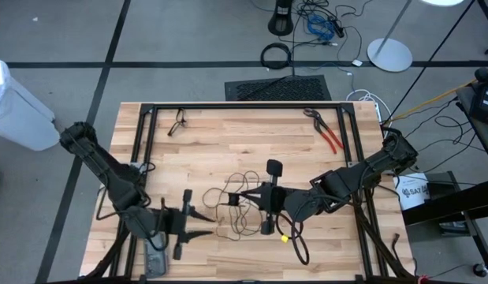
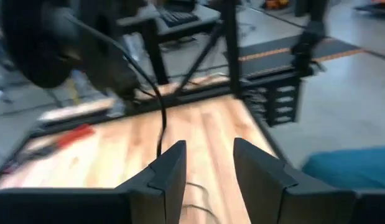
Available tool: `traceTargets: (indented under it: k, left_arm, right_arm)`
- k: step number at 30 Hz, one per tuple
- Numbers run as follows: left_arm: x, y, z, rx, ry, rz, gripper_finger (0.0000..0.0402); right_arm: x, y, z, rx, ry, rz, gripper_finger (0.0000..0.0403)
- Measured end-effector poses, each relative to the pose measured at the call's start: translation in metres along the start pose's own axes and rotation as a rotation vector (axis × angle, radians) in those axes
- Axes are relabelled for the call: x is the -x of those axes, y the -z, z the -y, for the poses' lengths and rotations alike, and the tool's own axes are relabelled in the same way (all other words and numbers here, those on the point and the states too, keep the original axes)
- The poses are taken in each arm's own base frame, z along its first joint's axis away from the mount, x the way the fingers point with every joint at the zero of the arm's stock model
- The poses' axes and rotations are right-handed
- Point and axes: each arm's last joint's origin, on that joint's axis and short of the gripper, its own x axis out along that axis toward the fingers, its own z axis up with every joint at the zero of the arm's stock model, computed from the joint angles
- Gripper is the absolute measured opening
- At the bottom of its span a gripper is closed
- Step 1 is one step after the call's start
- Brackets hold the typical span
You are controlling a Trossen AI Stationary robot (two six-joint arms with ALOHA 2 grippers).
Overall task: Coil cords
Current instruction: Coil the black wire onto the spool
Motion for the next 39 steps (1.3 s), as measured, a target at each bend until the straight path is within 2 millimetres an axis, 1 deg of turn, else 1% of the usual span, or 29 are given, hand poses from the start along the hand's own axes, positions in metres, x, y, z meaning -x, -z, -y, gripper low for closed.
traceTargets:
  k: [4,9,22,31,39]
  left_arm:
    - [-0.011,0.004,-0.001,-0.036,-0.090,0.001,0.0139]
    - [-0.012,0.004,-0.003,-0.038,-0.161,0.000,0.0139]
    - [-0.012,0.006,-0.004,-0.057,-0.173,-0.021,0.0139]
    - [-0.006,0.005,0.004,-0.070,-0.141,-0.015,0.0139]
    - [0.000,0.005,0.011,-0.045,-0.133,-0.006,0.0139]
  right_arm:
    - [0.000,0.000,0.000,-0.006,-0.001,-0.002,0.0000]
    - [0.000,0.001,0.000,0.002,0.000,-0.006,0.0000]
    - [0.000,0.002,0.000,0.011,0.000,-0.014,0.0000]
    - [0.000,0.002,0.001,0.015,0.000,-0.020,0.0000]
    - [0.000,0.003,0.001,0.022,0.001,-0.028,0.0000]
